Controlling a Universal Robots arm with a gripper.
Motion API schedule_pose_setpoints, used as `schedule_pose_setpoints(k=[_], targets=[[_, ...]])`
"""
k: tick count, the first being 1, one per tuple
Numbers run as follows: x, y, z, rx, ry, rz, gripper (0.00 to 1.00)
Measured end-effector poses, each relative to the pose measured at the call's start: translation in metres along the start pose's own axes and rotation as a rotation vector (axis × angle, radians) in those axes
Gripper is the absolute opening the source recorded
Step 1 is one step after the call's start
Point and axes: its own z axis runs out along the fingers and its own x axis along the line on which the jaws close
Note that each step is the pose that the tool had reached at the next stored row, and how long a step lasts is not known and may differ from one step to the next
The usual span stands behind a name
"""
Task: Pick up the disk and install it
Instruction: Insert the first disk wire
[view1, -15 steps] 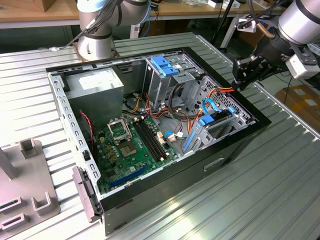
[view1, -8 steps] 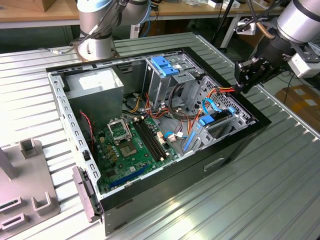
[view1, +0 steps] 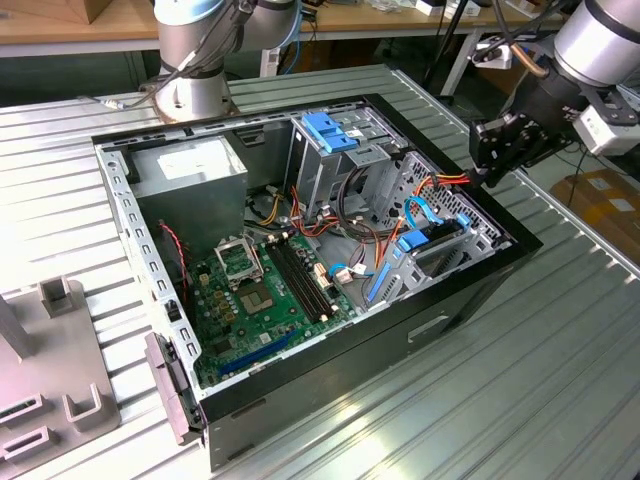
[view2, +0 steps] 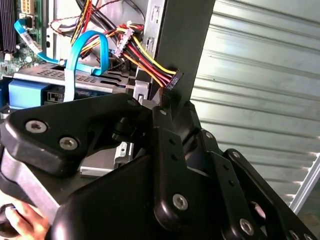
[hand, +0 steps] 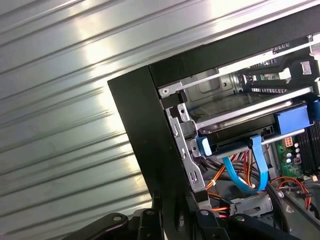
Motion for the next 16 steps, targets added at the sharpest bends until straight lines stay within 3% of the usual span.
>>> schedule_pose_setpoints(k=[6,10,16], targets=[[-0.0047,-0.0002,0.0001,-0.0001,0.0017,0.008,0.30],[-0.0055,-0.0005,0.0004,-0.0017,0.0084,0.048,0.30],[-0.0087,-0.0037,0.0015,-0.0013,0.0086,0.050,0.30]])
